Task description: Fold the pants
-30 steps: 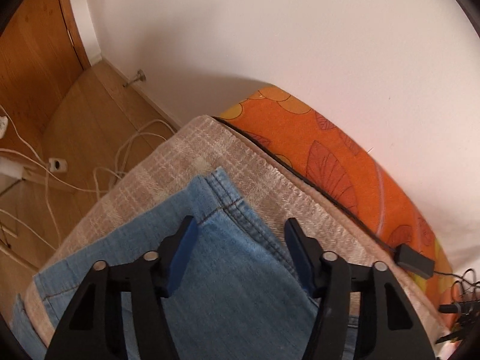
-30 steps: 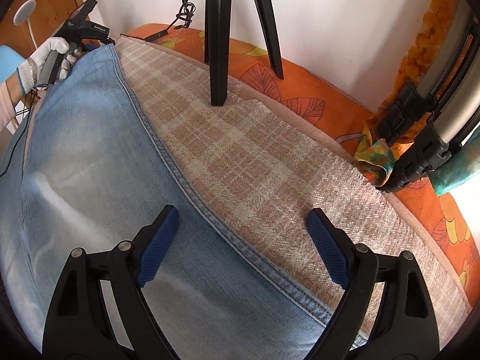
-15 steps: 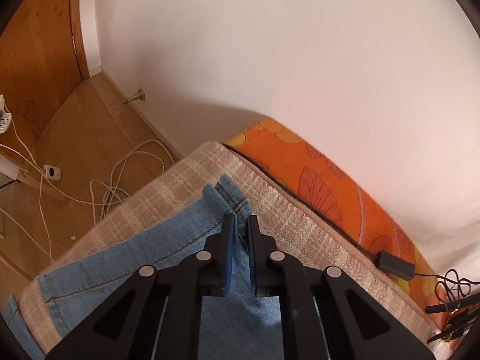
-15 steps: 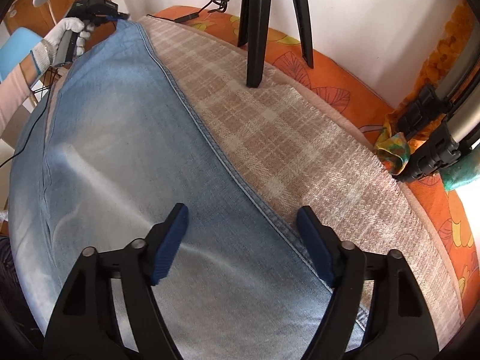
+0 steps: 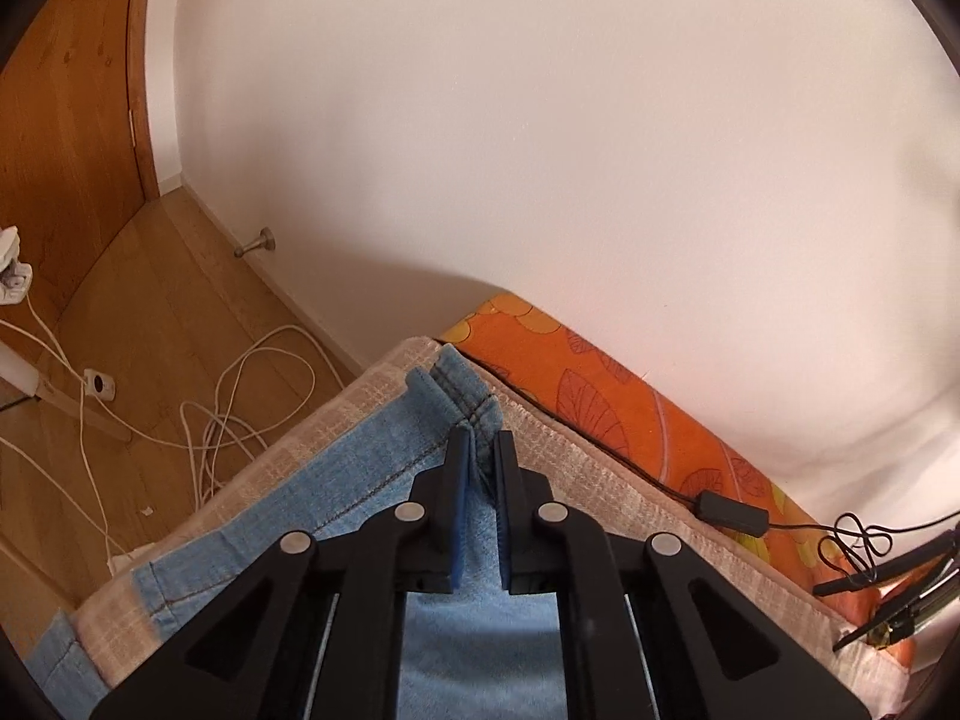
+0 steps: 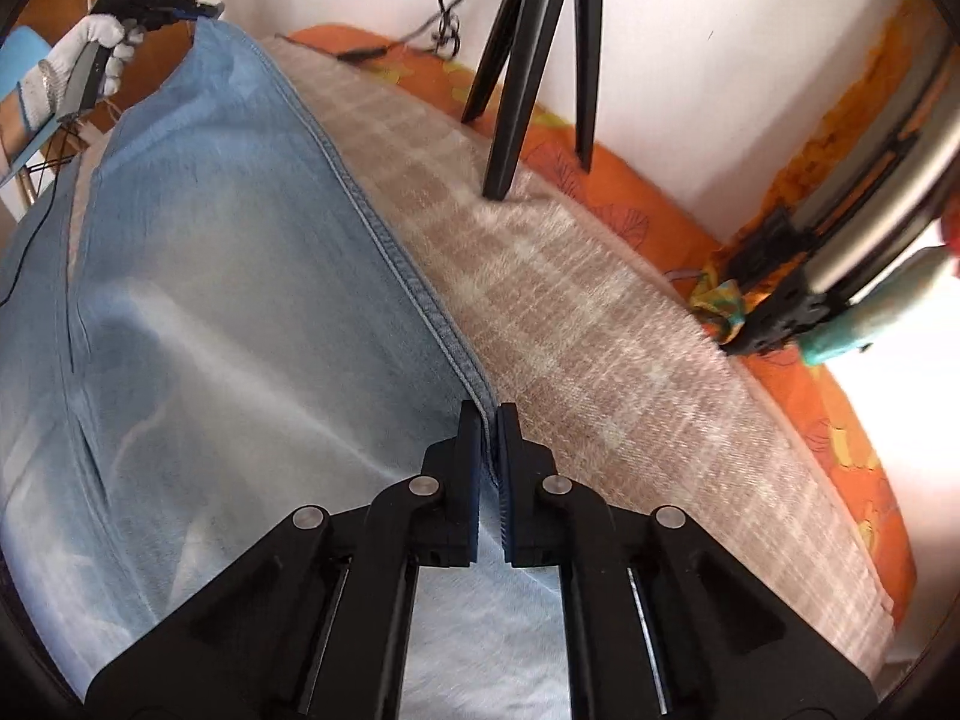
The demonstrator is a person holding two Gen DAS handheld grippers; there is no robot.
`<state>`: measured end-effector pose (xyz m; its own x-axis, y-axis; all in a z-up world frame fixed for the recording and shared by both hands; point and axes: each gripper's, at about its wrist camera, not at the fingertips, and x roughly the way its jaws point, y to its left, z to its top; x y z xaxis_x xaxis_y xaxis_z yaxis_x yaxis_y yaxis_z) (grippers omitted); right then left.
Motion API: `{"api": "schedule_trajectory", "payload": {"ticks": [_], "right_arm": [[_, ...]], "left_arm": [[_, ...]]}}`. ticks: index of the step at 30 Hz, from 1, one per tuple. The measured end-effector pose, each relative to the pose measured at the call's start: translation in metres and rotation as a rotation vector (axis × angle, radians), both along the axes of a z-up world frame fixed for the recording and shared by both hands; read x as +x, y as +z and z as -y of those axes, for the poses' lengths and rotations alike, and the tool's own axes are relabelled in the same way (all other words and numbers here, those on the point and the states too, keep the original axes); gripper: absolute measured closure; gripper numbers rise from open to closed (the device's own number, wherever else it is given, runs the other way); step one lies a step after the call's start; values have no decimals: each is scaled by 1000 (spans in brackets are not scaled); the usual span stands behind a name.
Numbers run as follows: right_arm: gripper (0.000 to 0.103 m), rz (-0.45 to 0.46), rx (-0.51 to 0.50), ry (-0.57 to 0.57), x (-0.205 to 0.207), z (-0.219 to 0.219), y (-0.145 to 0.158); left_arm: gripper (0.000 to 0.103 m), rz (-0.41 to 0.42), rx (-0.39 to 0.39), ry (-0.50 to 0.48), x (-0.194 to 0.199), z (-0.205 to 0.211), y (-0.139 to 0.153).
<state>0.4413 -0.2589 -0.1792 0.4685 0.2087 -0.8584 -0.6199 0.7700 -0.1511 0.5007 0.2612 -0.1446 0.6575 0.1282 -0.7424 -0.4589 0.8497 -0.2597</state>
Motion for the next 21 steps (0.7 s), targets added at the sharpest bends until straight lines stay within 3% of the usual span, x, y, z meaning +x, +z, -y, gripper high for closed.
{"api": "schedule_trajectory", "payload": {"ticks": [3, 12, 21], "right_arm": [[98, 60, 15, -7, -24, 1, 23], [98, 128, 84, 17, -111, -10, 86], [98, 130, 83, 77, -227, -38, 96]], "left_arm": [[98, 16, -10, 3, -11, -6, 9], [98, 80, -10, -1, -77, -27, 47], [98, 121, -17, -7, -191, -49, 59]]}}
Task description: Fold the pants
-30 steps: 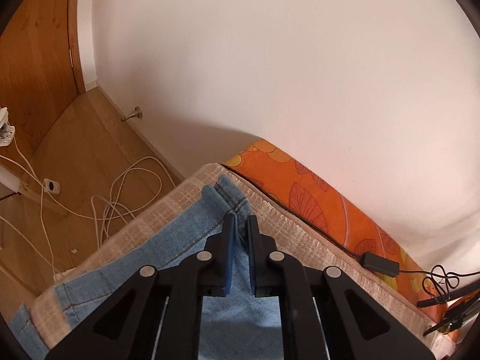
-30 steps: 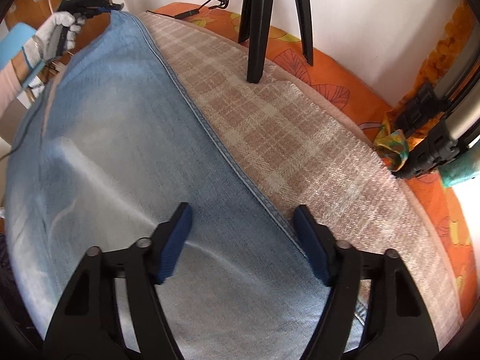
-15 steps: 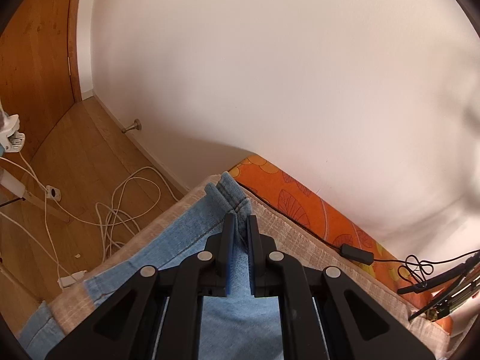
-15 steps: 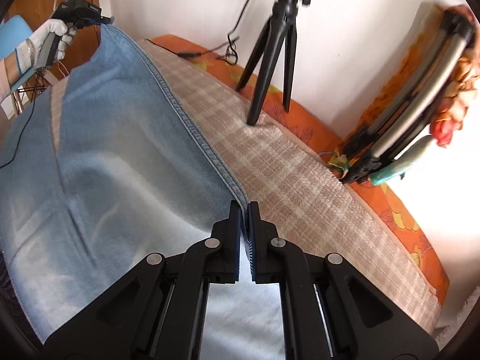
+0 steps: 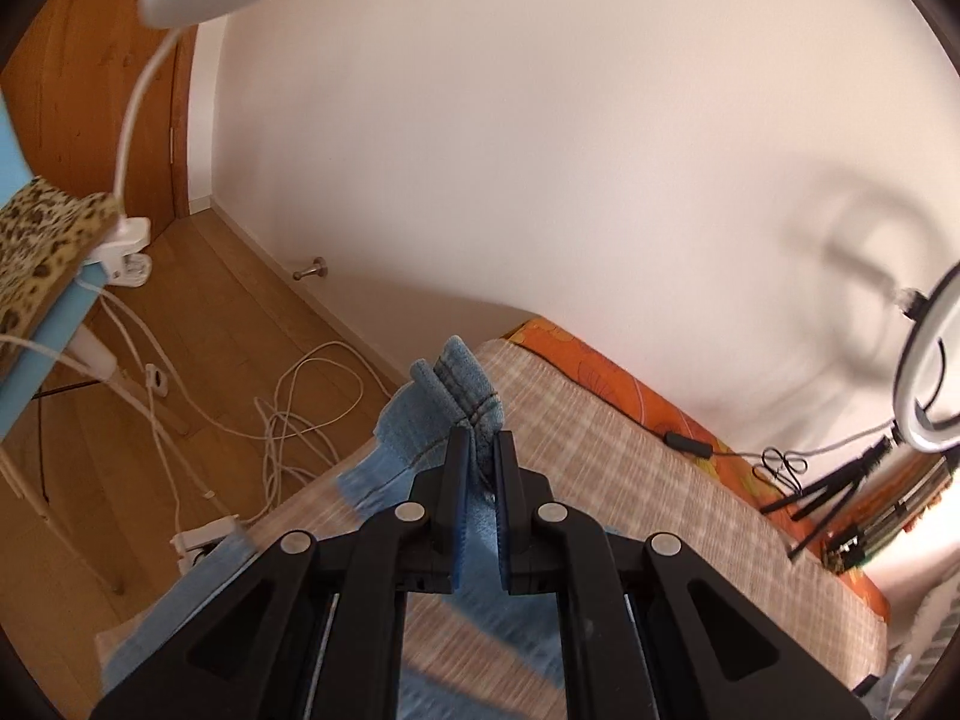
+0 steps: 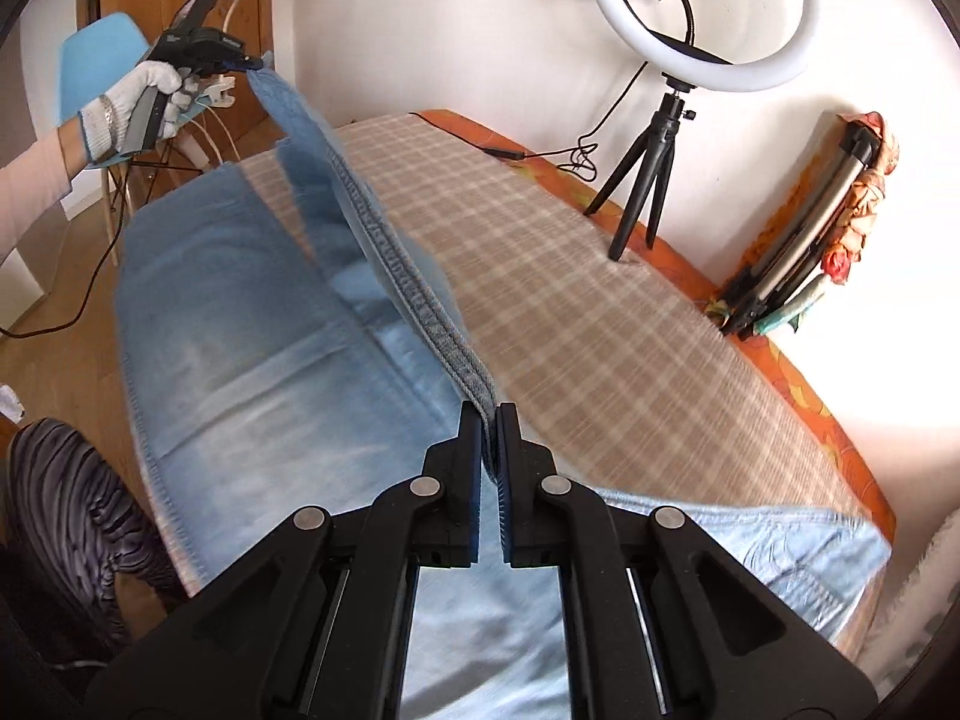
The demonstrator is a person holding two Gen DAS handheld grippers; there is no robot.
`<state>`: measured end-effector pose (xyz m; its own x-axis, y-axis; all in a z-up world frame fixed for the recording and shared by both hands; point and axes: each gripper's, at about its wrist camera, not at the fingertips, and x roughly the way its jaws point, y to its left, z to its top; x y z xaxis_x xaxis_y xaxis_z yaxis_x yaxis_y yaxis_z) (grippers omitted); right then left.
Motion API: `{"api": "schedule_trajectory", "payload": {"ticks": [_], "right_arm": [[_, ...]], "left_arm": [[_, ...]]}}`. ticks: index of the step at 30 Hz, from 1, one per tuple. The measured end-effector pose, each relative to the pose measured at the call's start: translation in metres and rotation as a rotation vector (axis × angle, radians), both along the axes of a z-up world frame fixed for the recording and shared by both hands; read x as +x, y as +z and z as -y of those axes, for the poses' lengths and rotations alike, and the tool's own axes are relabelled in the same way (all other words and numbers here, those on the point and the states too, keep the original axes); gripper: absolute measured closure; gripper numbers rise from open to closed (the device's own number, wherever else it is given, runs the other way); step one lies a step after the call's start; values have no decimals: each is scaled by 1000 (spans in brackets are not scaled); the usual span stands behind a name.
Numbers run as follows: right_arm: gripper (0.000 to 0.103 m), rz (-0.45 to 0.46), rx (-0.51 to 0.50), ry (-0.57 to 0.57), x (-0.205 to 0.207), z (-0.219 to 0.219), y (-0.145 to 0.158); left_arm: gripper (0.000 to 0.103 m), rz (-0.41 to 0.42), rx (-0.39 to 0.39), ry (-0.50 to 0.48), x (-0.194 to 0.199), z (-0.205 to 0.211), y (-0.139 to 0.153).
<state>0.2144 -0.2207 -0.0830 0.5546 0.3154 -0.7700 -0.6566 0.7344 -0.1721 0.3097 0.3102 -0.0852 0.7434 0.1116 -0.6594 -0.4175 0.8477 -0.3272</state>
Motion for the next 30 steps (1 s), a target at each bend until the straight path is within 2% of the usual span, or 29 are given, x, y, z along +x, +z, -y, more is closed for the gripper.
{"api": "schedule_trajectory", "payload": {"ticks": [6, 12, 16, 20, 23, 25, 27, 28, 30], "right_arm": [[98, -64, -17, 38, -62, -10, -24], [98, -166, -42, 70, -109, -21, -63], [98, -203, -118, 110, -128, -35, -88], [97, -233, -223, 149, -128, -46, -104], [87, -251, -256, 171, -125, -56, -98], [66, -273, -210, 184, -117, -62, -83], [54, -257, -151, 198, -106, -72, -65], [50, -245, -117, 209, -98, -80, -54], [49, -234, -60, 226, -79, -98, -37]], "left_arm": [[98, -7, -25, 11, -85, -13, -19], [98, -59, -69, 12, -152, -27, -67], [98, -70, -113, 34, -183, -36, -98], [98, -57, -173, 44, -201, -46, -117], [98, -42, -174, 30, -207, -44, -123], [98, -38, -187, 15, -207, -43, -127], [98, -32, -201, 6, -208, -45, -132], [98, -32, -202, 4, -208, -45, -133], [98, -31, -215, 14, -208, -47, -136]]}}
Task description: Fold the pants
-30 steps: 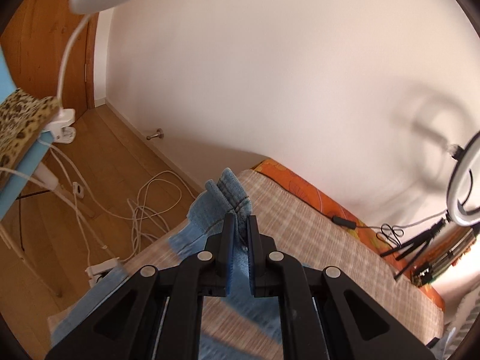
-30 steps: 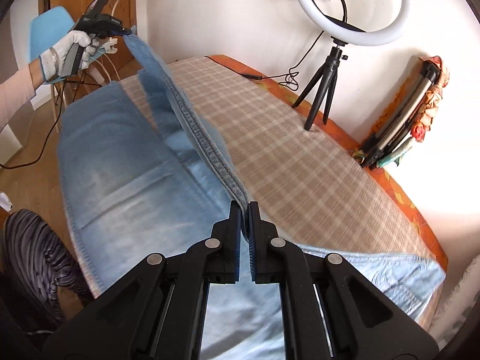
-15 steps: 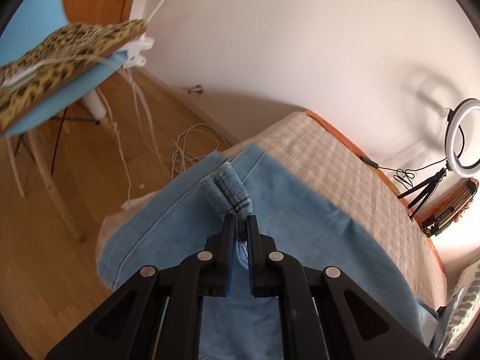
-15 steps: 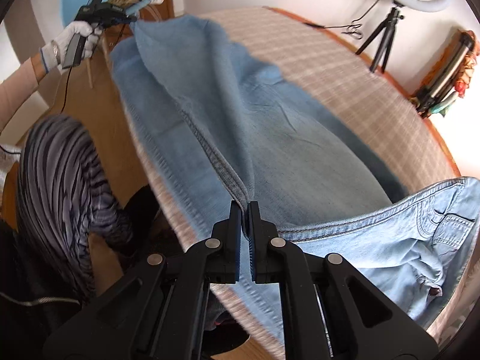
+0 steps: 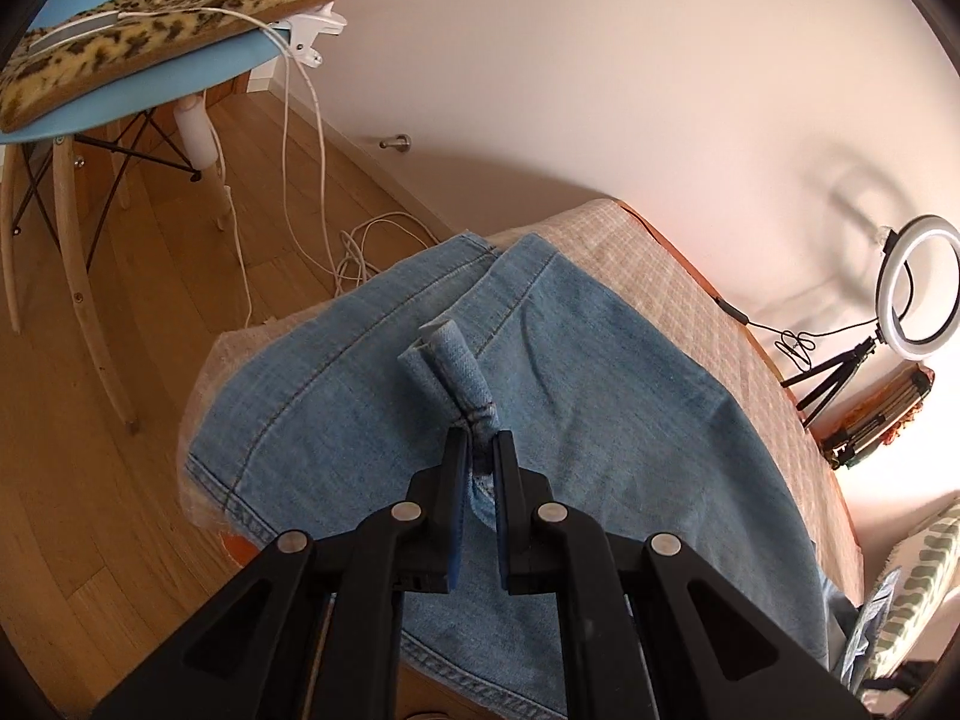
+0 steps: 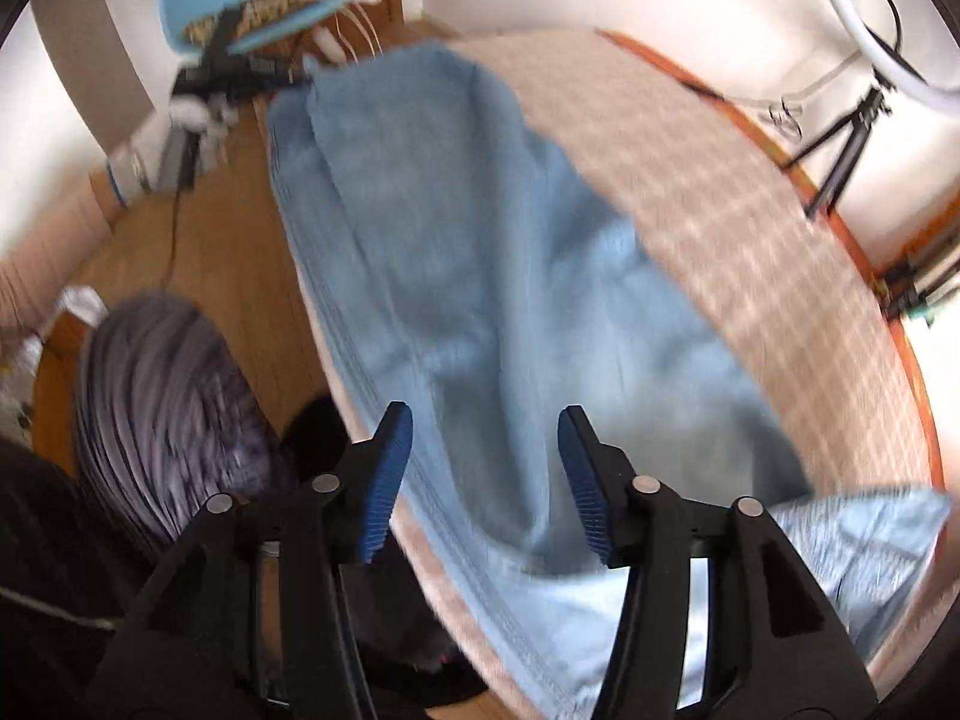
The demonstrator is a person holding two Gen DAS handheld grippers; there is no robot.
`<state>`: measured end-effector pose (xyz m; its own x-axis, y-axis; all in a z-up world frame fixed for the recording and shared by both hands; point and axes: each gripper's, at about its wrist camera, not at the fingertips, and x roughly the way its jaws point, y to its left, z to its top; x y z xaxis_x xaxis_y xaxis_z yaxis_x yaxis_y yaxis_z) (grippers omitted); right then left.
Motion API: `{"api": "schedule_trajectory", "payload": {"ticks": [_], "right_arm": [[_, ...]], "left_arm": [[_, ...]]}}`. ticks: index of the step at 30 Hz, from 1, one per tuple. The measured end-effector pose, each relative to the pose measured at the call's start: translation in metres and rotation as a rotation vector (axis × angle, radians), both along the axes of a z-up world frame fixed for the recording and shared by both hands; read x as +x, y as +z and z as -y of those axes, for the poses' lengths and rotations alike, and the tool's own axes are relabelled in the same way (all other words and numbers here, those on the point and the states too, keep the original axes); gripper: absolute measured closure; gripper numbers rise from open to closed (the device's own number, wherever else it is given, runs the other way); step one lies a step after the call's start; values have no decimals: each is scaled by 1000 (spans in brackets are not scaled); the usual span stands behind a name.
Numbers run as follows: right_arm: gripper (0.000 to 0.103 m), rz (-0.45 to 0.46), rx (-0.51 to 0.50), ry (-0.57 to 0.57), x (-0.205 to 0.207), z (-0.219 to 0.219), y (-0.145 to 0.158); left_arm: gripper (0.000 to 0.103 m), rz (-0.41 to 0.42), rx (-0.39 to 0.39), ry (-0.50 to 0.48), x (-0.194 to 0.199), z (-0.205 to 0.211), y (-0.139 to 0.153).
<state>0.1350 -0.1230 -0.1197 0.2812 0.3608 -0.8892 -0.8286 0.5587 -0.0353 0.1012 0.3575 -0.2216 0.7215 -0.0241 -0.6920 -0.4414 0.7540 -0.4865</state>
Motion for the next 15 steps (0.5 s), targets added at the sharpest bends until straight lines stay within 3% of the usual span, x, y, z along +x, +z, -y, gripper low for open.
{"api": "schedule_trajectory", "payload": {"ticks": [2, 8, 15], "right_arm": [[49, 1, 42, 13, 20, -23, 11], [45, -24, 146, 71, 94, -121, 19], [34, -126, 187, 114, 175, -247, -2]], "left_arm": [[98, 7, -36, -1, 0, -3, -4], [84, -43, -137, 41, -2, -16, -18], [59, -40, -172, 23, 2, -21, -20]]}}
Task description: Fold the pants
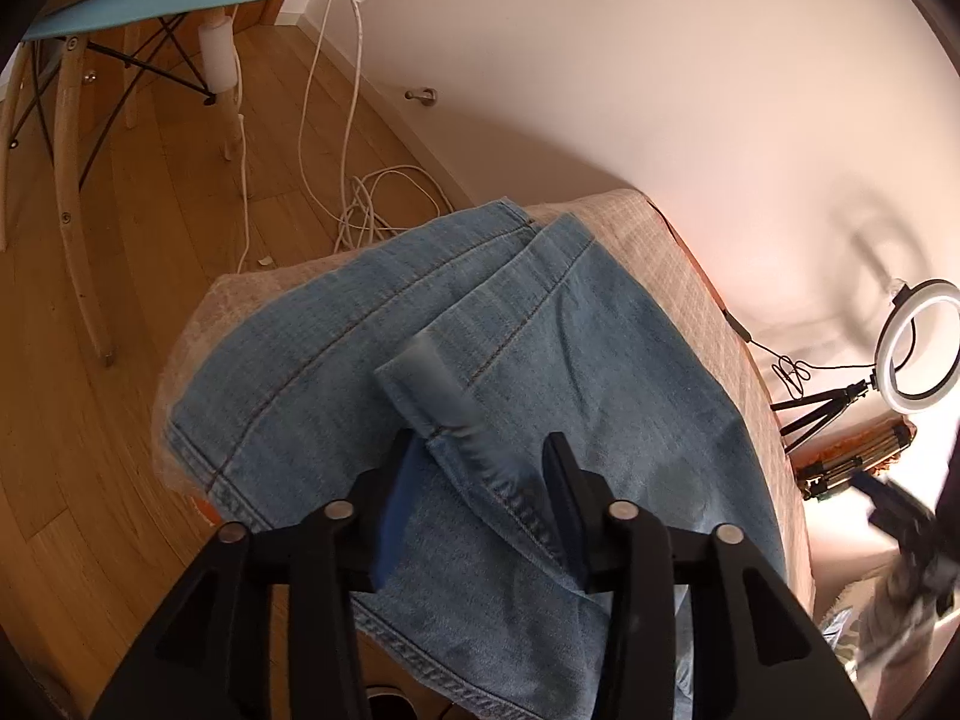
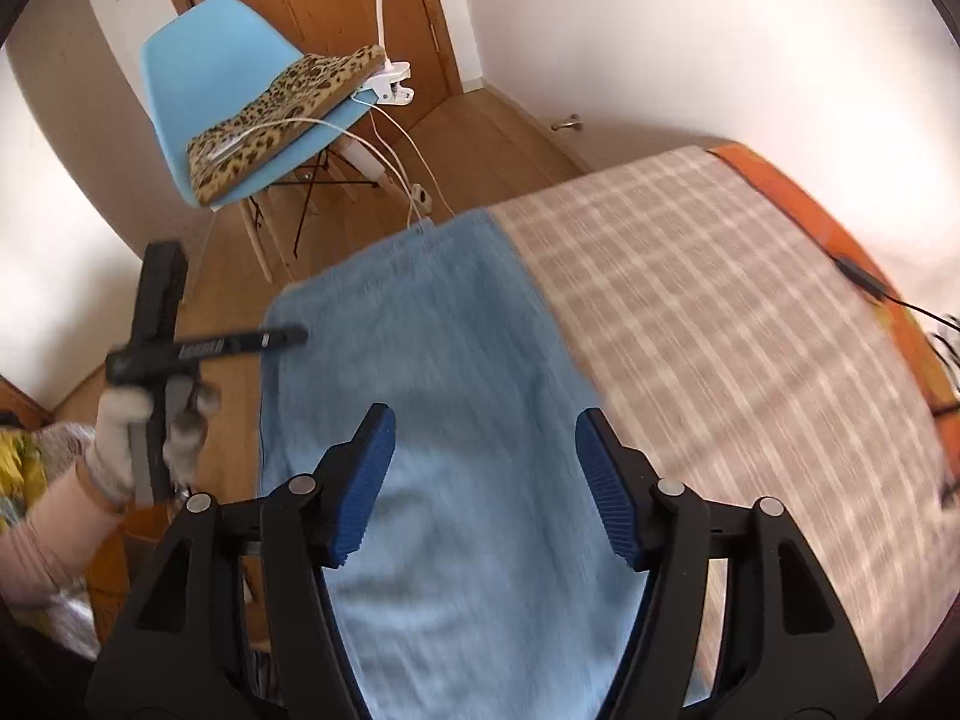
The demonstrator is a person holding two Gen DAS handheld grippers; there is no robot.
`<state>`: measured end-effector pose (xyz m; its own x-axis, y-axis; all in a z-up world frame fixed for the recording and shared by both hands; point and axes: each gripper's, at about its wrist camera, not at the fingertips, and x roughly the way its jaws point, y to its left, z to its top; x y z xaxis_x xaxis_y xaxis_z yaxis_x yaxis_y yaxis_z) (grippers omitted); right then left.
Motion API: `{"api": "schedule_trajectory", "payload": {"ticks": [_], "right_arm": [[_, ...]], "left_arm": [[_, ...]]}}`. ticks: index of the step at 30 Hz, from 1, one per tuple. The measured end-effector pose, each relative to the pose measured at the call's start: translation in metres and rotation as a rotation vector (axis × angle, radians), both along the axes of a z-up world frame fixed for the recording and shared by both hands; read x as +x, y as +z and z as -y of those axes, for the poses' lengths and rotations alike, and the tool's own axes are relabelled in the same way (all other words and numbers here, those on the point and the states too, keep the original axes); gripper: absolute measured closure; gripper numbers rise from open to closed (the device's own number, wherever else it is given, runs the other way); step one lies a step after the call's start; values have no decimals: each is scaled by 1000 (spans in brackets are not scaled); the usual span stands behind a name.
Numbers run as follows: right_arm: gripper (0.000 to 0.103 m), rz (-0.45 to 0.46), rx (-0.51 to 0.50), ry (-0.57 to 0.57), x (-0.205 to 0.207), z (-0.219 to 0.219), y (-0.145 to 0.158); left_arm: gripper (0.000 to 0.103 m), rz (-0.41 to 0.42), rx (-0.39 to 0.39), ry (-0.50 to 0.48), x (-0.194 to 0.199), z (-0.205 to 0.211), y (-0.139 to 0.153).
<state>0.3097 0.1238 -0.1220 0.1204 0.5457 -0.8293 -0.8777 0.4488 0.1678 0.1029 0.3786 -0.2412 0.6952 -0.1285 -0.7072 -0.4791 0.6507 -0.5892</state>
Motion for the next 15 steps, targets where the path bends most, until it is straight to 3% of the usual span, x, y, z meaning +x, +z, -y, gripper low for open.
{"api": "schedule_trajectory", "payload": {"ticks": [4, 7, 13, 15], "right_arm": [[33, -36, -19, 11, 33, -62, -24], [33, -31, -41, 8, 51, -97, -46], [33, -138, -23, -55, 89, -135, -85], [35, -178, -8, -62, 95, -143, -95]], "left_arm": [[48, 14, -28, 12, 4, -2, 3], [48, 5, -14, 10, 8, 0, 3], [49, 46, -52, 44, 1, -3, 2], [57, 43, -24, 42, 0, -1, 2]]}}
